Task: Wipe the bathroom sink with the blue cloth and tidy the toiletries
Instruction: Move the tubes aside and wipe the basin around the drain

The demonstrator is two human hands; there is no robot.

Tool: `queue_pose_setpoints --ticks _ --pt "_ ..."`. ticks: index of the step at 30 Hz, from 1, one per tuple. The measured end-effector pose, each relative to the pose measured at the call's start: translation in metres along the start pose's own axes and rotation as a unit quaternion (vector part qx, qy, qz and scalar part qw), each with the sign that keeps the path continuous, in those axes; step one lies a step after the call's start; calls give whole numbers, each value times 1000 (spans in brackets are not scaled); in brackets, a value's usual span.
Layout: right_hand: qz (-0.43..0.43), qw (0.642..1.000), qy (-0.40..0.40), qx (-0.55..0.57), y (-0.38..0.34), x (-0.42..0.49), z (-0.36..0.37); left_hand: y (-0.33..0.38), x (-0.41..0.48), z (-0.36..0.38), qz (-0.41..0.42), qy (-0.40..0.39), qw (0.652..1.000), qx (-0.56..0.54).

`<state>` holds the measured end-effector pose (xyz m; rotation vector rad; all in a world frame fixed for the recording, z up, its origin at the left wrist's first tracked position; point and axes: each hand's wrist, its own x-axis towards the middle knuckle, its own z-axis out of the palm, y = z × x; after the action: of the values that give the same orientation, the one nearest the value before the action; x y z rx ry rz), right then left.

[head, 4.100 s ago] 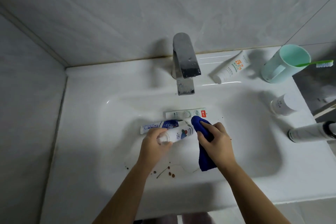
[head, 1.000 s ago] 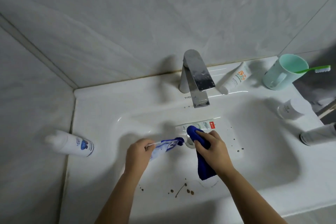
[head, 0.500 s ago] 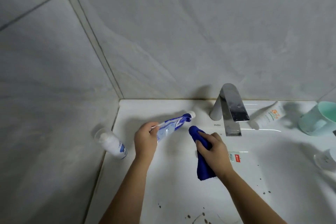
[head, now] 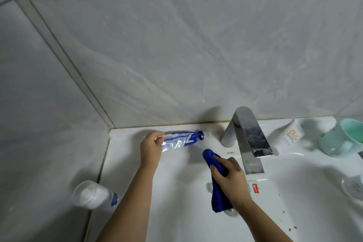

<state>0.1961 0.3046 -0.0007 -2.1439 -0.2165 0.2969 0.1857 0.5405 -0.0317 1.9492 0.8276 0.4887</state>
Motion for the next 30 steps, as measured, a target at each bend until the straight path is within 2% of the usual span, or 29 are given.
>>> queue_pose_setpoints --ticks 9,13,16,18,24,30 --pt "15 1000 -7 3 15 -5 4 -25 4 8 3 -36 998 53" --pt "18 1000 2 18 20 -13 2 -17 -17 1 111 30 985 126" --pt "29 999 11 18 32 -29 -6 -14 -58 3 195 41 972 124" --pt "47 999 20 13 43 -43 -15 -19 -88 14 218 -5 970 111" --pt "109 992 68 -16 80 -72 -49 -36 -137 59 159 -205 959 116" --pt "138 985 94 -43 107 -76 -68 -36 -134 107 124 -283 939 147"
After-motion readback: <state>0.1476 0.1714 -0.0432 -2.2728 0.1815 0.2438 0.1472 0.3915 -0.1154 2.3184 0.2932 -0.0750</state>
